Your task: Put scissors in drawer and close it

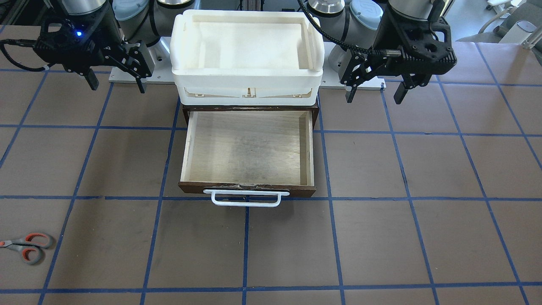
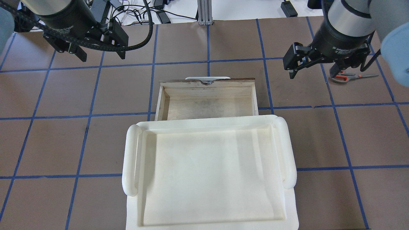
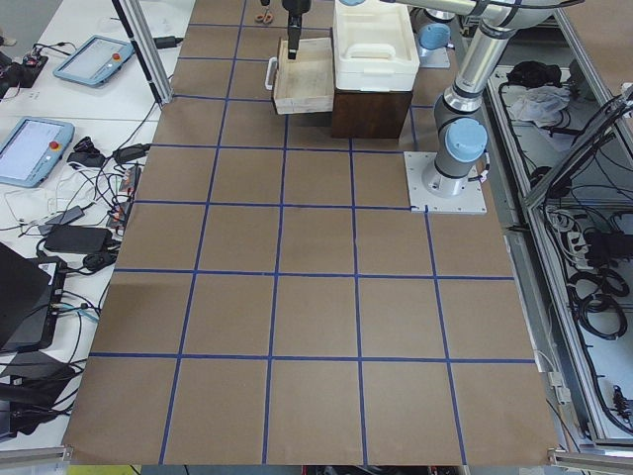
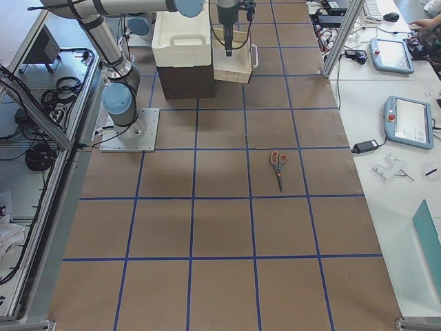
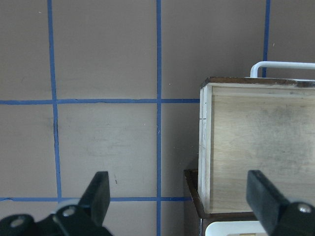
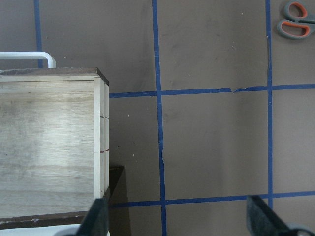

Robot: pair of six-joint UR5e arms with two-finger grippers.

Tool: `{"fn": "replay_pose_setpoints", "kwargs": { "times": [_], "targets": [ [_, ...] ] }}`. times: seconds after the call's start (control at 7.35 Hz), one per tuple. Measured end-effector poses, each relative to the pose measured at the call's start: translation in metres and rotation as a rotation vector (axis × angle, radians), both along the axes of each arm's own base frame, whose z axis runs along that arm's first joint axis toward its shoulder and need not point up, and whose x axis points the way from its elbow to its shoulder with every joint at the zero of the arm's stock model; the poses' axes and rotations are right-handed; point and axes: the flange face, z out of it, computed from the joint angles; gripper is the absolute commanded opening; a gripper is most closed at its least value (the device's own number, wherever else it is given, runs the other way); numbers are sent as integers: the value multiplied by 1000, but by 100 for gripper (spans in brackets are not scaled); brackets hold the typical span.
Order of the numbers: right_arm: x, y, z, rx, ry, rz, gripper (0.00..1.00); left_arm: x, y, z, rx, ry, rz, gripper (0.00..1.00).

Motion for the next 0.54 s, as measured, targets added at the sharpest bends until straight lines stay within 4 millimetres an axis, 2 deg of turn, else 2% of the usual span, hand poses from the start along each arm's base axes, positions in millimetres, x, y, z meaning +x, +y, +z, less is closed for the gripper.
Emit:
{"fn": "replay_pose_setpoints", "kwargs": {
  "times": [0.54],
  "targets": [
    [0,-2,0,-10,-2,12,100,2,1,1,-1,-4,3,100]
  ]
}}
